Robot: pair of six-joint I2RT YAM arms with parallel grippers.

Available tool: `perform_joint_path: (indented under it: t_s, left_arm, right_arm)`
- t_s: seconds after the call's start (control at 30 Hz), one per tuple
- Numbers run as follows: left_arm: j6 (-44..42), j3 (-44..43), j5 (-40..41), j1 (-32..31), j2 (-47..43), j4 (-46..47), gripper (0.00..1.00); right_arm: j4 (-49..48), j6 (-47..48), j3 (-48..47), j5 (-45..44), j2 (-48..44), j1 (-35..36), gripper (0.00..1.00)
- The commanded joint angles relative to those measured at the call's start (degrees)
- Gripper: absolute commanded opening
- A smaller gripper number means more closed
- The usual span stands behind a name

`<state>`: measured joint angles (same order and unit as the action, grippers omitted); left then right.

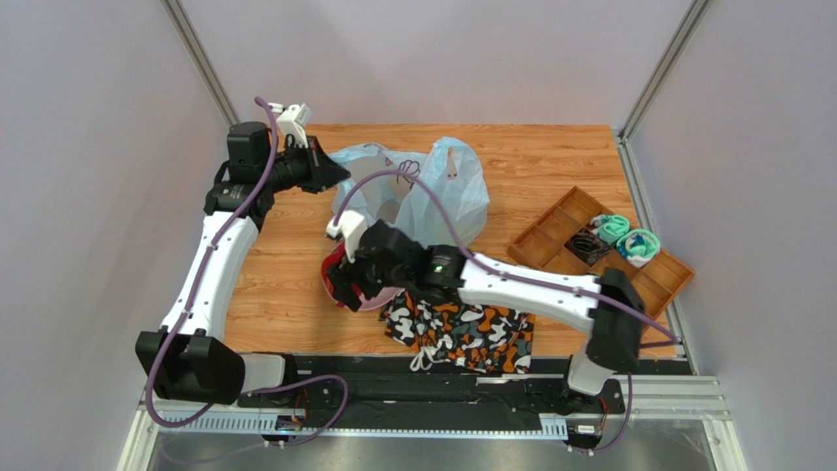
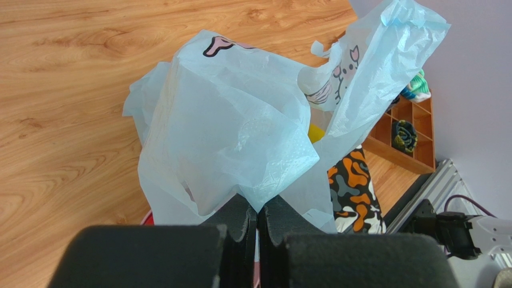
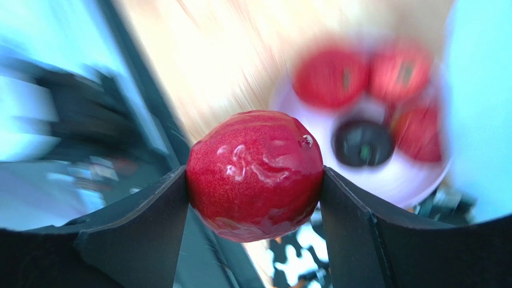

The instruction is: Place the fruits into the plastic bag

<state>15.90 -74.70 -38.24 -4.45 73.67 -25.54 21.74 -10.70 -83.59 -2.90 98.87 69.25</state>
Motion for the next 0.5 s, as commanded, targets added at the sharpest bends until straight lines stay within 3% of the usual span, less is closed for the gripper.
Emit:
perform_joint_path:
  t_s: [0.0, 0.13, 0.3, 0.47]
  left_arm:
    - [-1.22, 0.16, 0.00, 0.23, -1.86, 0.84, 0.00]
    - [-1.22, 0.16, -0.26, 0.23, -1.77, 0.84, 0.00]
    - [-1.14, 0.25, -0.26, 0.23, -1.77, 0.93, 0.00]
    - [-1.05, 0.17, -0.52, 0.23, -1.51, 1.02, 0.00]
  right_arm:
    - [-14.59, -0.02, 1.15, 8.78, -12.54, -5.16, 0.45]
    - [-17.87, -1.68, 1.15, 10.80, -14.85, -11.67, 0.45]
    - [-12.43, -5.12, -4.46, 9.93, -10.20, -19.67, 0.43]
    - [-7.95, -4.86, -9.30, 3.79, -3.44, -21.00, 0.41]
